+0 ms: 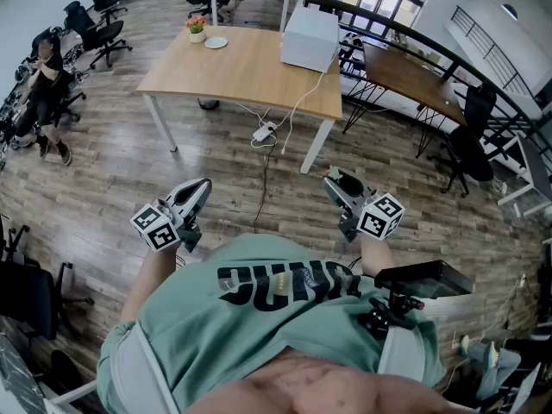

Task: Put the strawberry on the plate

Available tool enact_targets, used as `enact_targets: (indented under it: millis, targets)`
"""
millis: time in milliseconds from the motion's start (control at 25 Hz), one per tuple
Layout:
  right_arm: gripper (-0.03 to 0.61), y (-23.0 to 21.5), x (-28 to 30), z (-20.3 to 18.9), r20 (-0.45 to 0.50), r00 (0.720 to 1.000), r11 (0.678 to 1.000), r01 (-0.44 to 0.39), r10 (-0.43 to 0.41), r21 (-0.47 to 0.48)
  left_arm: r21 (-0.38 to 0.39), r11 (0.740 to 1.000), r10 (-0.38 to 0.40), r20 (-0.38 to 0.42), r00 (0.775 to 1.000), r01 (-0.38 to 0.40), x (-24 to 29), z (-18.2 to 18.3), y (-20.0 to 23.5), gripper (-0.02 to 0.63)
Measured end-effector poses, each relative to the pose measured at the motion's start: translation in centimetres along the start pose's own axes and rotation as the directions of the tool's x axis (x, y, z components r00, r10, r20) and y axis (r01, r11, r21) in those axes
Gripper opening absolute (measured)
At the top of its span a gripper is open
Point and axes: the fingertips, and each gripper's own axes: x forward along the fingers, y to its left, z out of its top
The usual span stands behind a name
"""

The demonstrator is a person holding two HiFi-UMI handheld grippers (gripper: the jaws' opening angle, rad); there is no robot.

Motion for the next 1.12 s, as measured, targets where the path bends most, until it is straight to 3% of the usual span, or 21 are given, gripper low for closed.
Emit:
enact_targets:
  millis: [600, 1120]
  targets:
    - [0.153, -0.8, -0.4, 0.2, 0.022, 0.999, 0.999, 0.046, -0.045, -0.003, -0.005, 0.999, -0.048, -0.001, 0.999, 0.048, 1.6, 0.2, 1.0, 0.002]
    - [0.153, -4.3, -5.1, 0.8, 0.036, 0.998, 0.998, 0.051, -0.052, 0.022, -0.001, 0.996, -0.090, -0.024, 0.996, 0.090, 7.2, -1.3, -1.9, 0.002]
